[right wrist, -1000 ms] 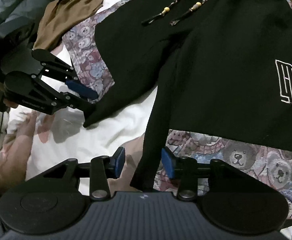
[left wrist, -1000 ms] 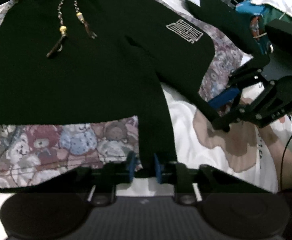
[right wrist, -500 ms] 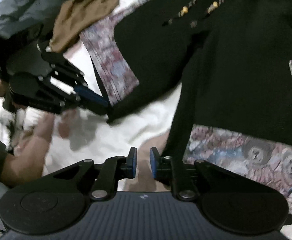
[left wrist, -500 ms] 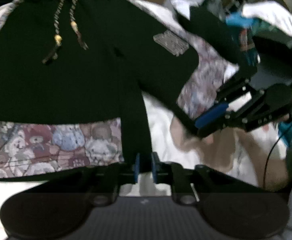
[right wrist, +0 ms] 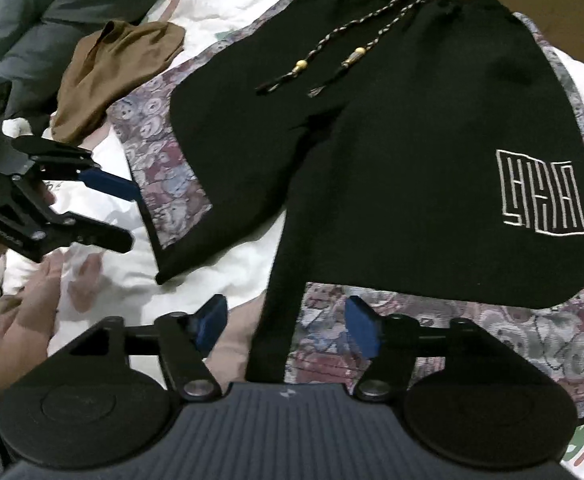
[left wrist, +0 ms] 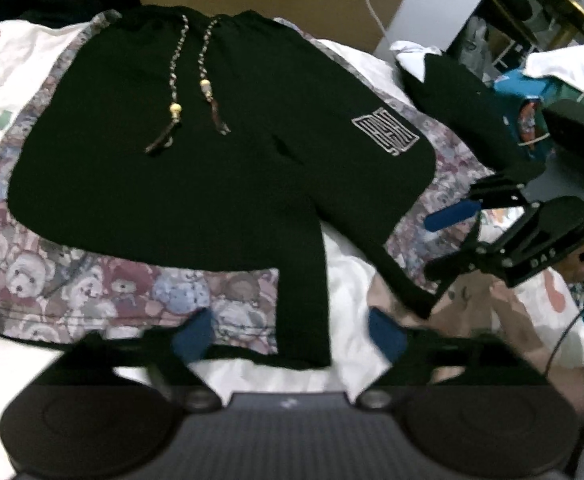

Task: Fold clothes
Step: 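Open both tools and release the shorts leg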

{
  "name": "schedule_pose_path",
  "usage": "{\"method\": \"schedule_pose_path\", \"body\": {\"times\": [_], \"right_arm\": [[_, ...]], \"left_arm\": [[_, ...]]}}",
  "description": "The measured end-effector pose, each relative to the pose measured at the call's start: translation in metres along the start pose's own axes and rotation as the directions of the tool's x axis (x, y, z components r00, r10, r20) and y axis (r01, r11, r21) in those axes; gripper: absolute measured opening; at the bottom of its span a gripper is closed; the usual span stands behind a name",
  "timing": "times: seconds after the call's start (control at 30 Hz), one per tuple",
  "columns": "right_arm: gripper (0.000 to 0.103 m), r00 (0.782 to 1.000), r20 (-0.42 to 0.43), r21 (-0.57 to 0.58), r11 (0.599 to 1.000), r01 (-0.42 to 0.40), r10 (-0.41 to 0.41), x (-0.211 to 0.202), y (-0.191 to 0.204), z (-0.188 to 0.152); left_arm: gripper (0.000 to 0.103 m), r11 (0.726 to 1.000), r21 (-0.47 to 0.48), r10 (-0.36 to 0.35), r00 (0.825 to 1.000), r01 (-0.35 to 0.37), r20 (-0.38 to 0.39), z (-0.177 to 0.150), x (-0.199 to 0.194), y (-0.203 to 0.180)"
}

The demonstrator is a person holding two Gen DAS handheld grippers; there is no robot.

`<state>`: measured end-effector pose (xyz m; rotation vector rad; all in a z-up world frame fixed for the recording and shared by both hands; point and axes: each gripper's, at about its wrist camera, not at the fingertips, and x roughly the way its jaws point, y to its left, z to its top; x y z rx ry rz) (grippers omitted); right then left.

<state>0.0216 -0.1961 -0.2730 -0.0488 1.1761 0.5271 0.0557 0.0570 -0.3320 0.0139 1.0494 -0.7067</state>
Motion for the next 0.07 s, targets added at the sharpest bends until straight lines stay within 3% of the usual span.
{"method": "schedule_pose_path", "body": {"times": [0.07], "right_arm": [[0.085, 1.0, -0.002, 0.01, 1.0, 0.006, -0.006, 0.0022, -0.0027, 0.0003]], "left_arm": [[0.097, 1.0, 0.004, 0.013, 1.0, -0.013, 0.001, 0.001, -0.0001, 0.0008]]}}
